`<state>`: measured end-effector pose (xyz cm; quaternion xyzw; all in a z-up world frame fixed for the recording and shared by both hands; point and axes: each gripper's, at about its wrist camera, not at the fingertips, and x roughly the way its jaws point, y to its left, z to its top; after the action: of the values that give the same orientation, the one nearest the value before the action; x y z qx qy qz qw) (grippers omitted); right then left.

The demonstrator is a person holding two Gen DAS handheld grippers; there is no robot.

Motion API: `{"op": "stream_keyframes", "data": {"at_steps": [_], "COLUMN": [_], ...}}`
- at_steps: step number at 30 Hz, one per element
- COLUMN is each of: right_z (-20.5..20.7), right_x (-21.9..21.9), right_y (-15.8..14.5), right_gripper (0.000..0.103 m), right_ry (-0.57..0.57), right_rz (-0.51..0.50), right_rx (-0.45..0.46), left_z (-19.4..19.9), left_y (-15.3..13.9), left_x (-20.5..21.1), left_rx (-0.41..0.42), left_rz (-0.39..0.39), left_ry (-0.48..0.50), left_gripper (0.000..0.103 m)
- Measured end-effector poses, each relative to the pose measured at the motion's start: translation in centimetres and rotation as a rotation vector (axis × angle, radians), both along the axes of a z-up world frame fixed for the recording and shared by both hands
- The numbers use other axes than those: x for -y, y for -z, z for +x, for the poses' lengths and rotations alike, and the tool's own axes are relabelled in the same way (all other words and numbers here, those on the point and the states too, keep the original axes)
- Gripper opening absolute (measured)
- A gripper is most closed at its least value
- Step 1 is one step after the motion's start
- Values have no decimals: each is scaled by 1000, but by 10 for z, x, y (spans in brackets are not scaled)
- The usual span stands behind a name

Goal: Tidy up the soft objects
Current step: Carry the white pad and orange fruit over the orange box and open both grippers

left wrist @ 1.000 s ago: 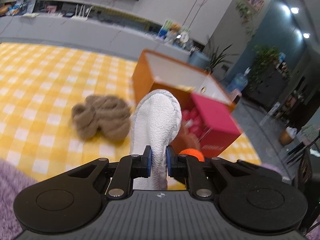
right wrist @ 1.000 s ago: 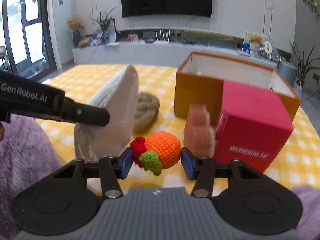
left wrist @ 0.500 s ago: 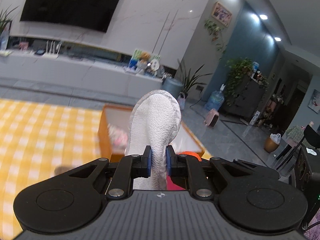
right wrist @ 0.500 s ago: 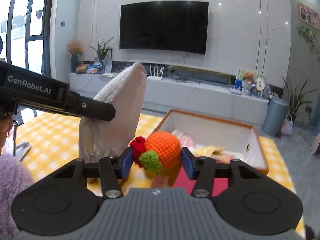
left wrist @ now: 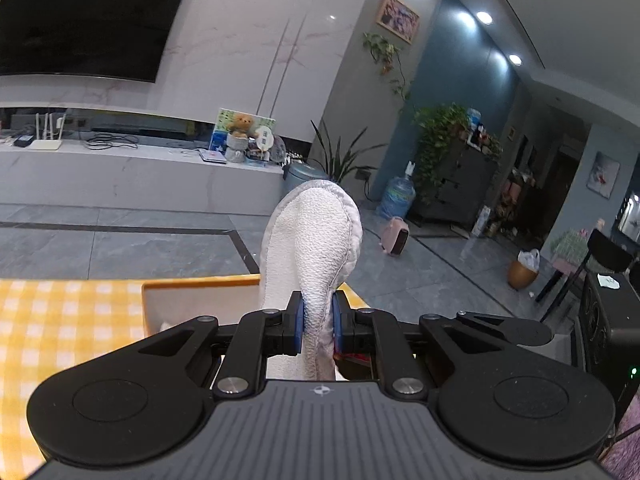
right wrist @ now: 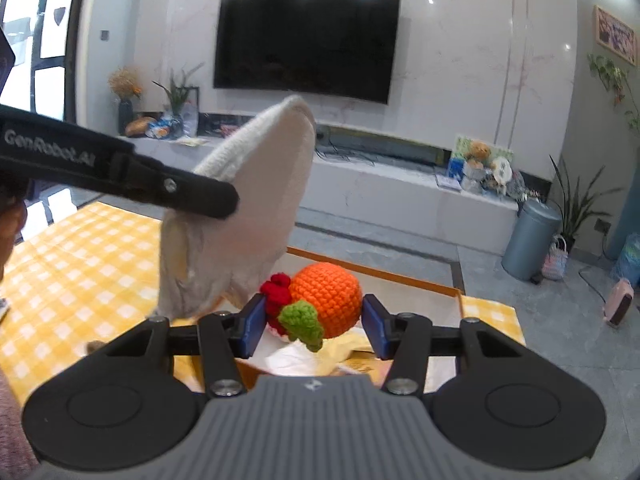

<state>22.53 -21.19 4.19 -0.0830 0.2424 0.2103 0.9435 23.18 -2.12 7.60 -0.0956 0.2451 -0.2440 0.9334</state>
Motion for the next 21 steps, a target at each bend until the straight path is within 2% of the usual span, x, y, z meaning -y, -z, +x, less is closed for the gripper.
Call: {"op": "stream_keyframes", "data": {"at_steps": [6,11,17,21], "right_z": [44,78,103,116], "right_x": [11,13,3,-11], "right_y": [19,45,70,85], "right_gripper": [52,51,51,52], "right_ry": [45,58,26,10], "right_rz": [-16,39,96,46], "right_rx": [-74,-177,-290,-342], "left_z": [46,75,90,94], "left_y": [15,53,102,120], "left_x": [16,30,16,2], "left_rx": [-34,-167,-309,-379], "left_rz": [86,183,182,151], "left_ry": [23,-7,-12,-32], "left_gripper": [16,16,15,15]}}
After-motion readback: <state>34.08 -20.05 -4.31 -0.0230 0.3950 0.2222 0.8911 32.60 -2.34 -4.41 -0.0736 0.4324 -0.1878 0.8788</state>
